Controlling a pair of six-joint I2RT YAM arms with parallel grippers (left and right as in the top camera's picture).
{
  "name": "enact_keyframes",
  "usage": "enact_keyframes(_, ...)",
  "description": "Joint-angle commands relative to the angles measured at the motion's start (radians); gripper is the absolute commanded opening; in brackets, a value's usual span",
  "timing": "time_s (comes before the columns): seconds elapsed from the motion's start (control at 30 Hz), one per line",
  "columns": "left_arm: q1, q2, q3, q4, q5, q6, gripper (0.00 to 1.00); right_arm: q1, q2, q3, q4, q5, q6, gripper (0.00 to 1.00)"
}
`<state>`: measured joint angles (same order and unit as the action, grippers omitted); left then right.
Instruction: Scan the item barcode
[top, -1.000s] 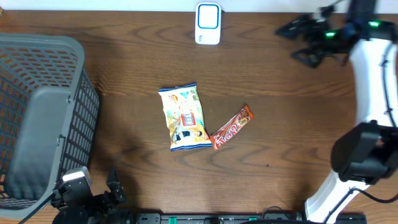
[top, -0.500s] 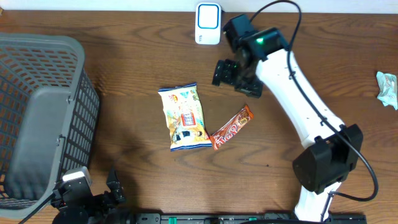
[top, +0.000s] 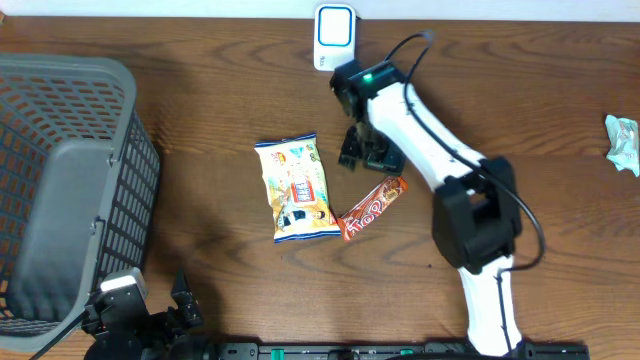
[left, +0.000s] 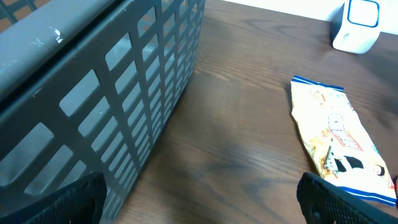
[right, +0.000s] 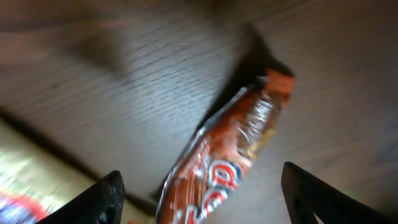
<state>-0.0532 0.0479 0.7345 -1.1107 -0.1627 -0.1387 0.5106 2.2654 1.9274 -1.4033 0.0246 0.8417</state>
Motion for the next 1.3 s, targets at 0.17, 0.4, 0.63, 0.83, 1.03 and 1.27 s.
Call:
enact_keyframes(0.17,0.003,-0.002,0.005,0.002,-0.003,-0.009,0.98,0.049,0.152,-0.005,-0.073,-0.057,-0.030,0.71)
enact_keyframes(0.4,0.003,-0.002,0.005,0.002,-0.003,-0.009,0.98,0.060,0.171,-0.014,-0.108,0.002,-0.050,0.46)
enact_keyframes(0.63,0.003,-0.002,0.005,0.002,-0.003,-0.009,0.98,0.060,0.171,-0.142,0.014,0.088,-0.019,0.23)
enact_keyframes(0.83,0.003,-0.002,0.005,0.002,-0.003,-0.009,0.98,0.058,0.171,-0.240,0.057,0.070,-0.021,0.01)
enact_keyframes(1.03,0.003,-0.002,0.005,0.002,-0.003,-0.009,0.98,0.019,0.163,-0.056,0.048,-0.268,-0.472,0.01)
enact_keyframes(1.27,0.003,-0.002,0.005,0.002,-0.003,-0.009,0.98,0.005,0.162,0.075,-0.149,-0.631,-1.115,0.01)
